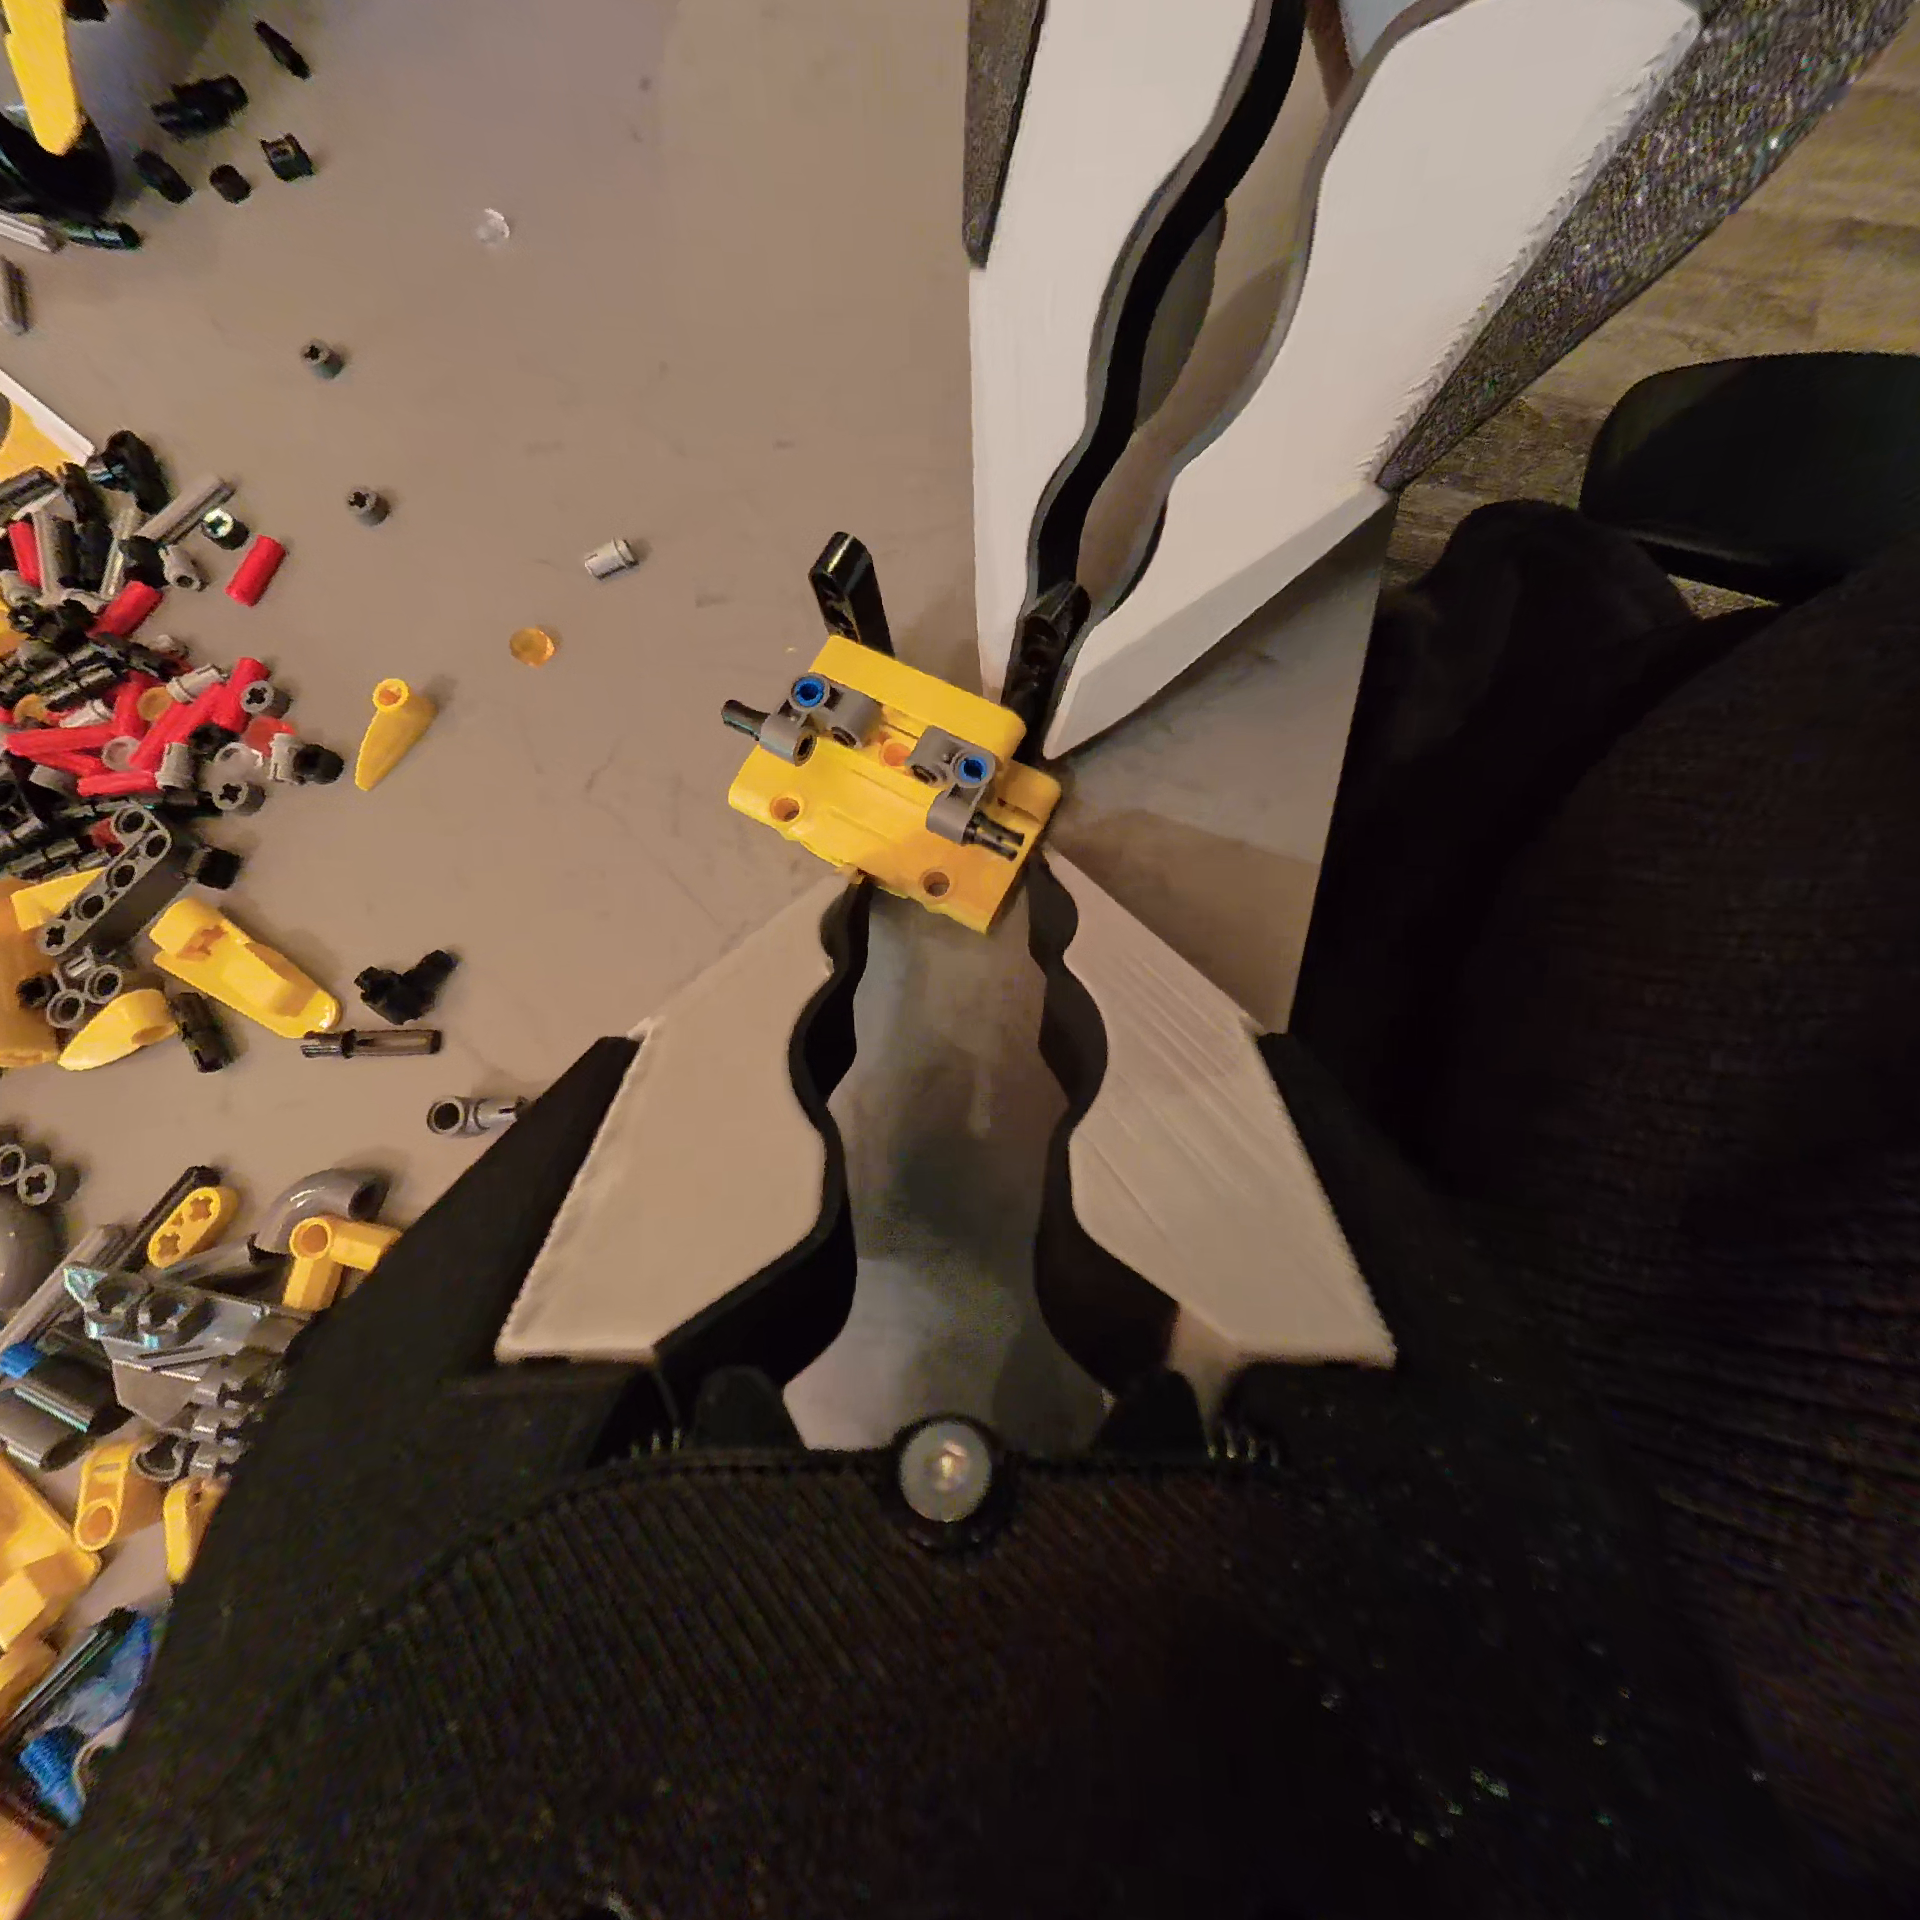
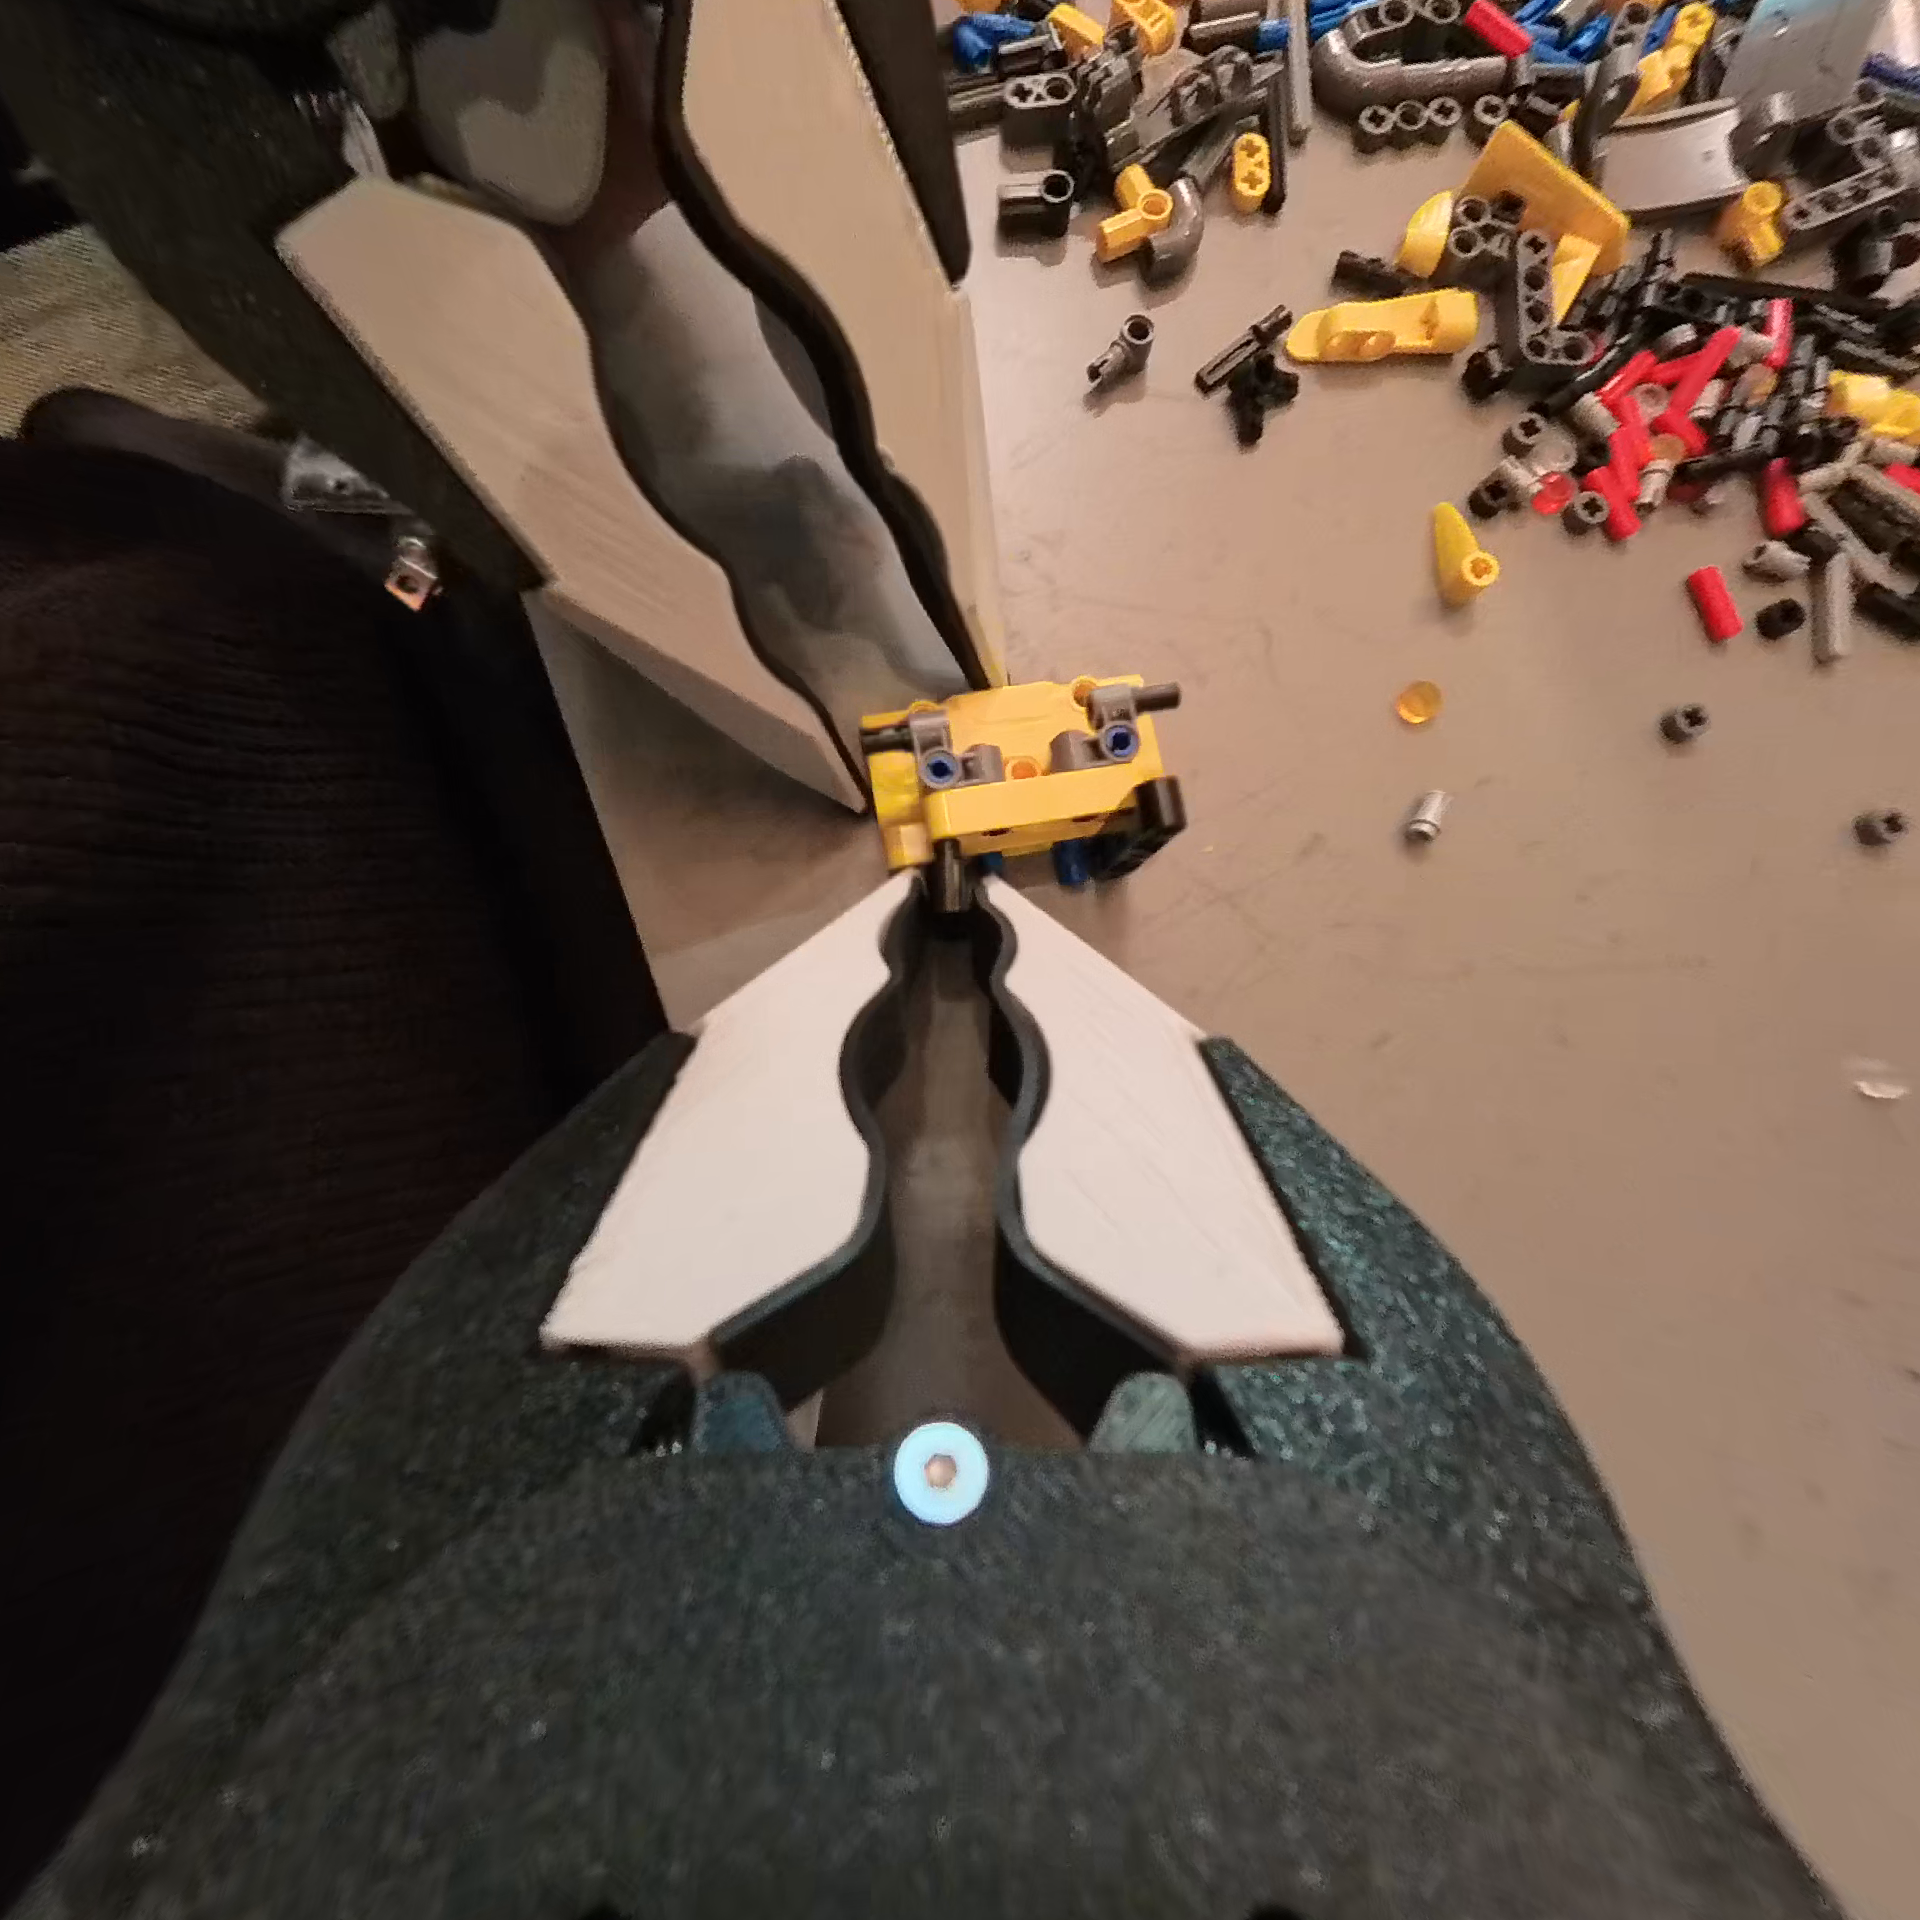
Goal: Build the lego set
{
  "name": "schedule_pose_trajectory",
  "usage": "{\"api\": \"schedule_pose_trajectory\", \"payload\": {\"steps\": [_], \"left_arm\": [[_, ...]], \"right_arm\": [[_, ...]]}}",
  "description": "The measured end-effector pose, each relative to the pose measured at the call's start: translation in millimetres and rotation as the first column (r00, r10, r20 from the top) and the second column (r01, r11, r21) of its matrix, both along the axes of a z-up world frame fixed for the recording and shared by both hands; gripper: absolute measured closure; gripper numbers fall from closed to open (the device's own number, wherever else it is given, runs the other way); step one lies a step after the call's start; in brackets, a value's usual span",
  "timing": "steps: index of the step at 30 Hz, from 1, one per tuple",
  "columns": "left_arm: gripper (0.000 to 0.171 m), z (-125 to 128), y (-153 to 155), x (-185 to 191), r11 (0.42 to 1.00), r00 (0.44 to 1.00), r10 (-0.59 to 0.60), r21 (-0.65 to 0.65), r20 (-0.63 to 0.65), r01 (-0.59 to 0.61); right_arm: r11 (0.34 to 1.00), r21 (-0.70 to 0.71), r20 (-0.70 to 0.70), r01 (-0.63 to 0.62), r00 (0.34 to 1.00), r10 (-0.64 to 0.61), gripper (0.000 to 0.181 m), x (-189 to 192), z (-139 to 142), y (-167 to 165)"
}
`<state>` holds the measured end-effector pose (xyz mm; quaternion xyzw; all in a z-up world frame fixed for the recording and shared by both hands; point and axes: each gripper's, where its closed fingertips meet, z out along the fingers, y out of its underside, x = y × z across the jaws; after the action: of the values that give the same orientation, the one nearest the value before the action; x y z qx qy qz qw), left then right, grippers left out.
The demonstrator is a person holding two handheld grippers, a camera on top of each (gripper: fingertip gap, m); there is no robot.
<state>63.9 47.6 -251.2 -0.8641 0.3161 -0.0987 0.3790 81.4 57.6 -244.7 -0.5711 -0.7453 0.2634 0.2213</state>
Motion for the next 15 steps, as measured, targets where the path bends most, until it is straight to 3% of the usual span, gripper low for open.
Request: {"api": "schedule_pose_trajectory", "payload": {"steps": [15], "left_arm": [[0.142, 0.1, 0.3, 1.0, 1.000, 1.000, -0.003, -0.011, 0.013, 0.003]], "right_arm": [[0.999, 0.034, 0.009, -0.004, 1.000, 0.003, 0.170, 9.5, -4.7, 3.1]]}}
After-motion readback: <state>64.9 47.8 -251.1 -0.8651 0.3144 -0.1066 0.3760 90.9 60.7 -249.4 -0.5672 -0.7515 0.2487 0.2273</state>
